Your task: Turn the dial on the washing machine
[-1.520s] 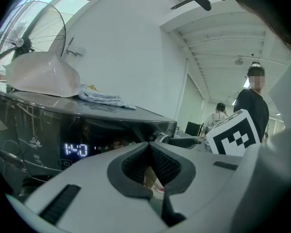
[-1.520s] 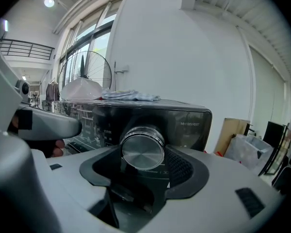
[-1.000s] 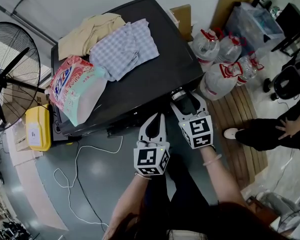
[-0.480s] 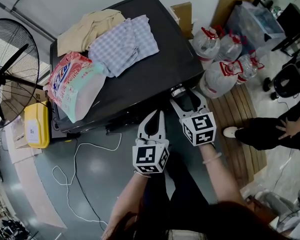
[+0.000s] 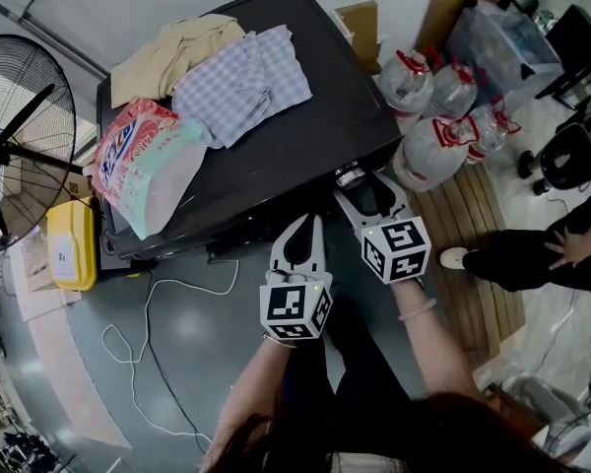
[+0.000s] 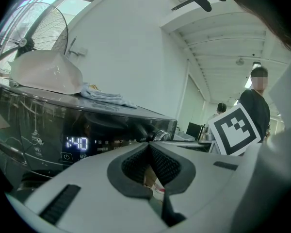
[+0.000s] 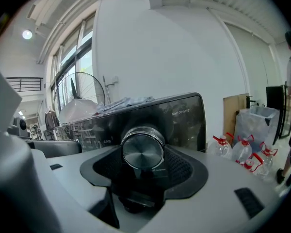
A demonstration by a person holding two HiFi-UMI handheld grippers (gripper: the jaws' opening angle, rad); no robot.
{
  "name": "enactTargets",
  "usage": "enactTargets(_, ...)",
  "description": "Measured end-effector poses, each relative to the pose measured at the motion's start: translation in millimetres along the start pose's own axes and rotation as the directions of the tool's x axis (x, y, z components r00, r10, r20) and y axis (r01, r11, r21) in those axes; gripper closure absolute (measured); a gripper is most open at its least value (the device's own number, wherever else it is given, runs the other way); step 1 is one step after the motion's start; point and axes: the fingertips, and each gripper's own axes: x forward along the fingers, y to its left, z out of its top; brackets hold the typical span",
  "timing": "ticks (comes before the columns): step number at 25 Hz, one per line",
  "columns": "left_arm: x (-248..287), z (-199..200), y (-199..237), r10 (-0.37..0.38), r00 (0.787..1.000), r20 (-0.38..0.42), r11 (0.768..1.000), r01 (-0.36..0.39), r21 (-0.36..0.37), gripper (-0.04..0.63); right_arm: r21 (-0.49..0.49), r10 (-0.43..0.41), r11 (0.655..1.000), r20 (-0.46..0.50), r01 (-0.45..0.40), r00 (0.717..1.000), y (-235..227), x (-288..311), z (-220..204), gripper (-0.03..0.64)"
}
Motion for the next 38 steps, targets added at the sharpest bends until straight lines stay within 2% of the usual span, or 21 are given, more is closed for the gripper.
enactTargets(11, 0.2, -1.5, -0.8, -0.004, 1.0, 0.0, 1.0, 0.004, -0.002, 0.578, 0.124, 0.031, 0.992, 0.032, -0.035, 0.999, -0.9, -0.6, 0.5, 0.322)
enactTargets(19, 0.3, -4.0, 1.4, -0.004, 1.0, -0.004, 1.0, 0.004, -0.001, 0.578, 0.146, 0.031, 0.989, 0.044, -0.037, 0.999, -1.2, 0.6, 0.6, 0.322)
enactTargets(22, -0.3, -3.5, 0.8, -0.005, 1.0, -0.002, 1.0, 0.005, 0.001, 0.578, 0.109, 0.02, 0.994, 0.045, -0.025, 0.999, -0.1, -0.2, 0.5, 0.319)
enactTargets(29, 0.0, -3.9, -1.7, -0.012, 1.0, 0.0, 1.0, 0.012, 0.009, 0.578, -0.047, -0.012, 0.999, 0.018, 0.013, 1.0, 1.6, 0.1, 2.2, 0.319)
enactTargets(38, -2.3, -9.5, -5.1, -0.018, 1.0, 0.001, 1.0, 0.017, 0.012, 0.578, -0.227, -0.048, 0.973, -0.006, 0.045, 0.999, 6.4, -3.8, -3.7, 0.316)
